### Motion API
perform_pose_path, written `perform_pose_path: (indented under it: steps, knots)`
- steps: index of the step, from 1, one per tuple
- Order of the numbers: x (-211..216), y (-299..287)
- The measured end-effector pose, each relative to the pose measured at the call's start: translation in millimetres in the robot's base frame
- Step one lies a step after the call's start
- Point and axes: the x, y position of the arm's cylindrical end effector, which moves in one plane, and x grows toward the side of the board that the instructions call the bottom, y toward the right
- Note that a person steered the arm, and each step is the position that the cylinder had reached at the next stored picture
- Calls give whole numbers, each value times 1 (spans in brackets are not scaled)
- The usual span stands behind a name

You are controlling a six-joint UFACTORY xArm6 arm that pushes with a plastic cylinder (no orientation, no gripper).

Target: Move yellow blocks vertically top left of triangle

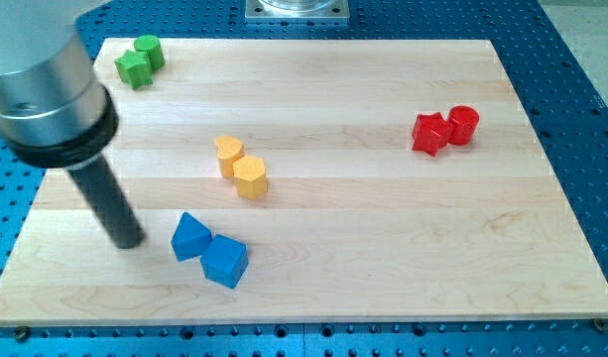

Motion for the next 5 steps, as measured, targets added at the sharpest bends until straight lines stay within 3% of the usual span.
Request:
perform_pose_path:
  steps: [1, 2, 3, 4, 5]
  knots:
    - [10, 77]
    - [10, -4]
    - [-36, 16]
    - [-65, 117]
    - [-71, 129]
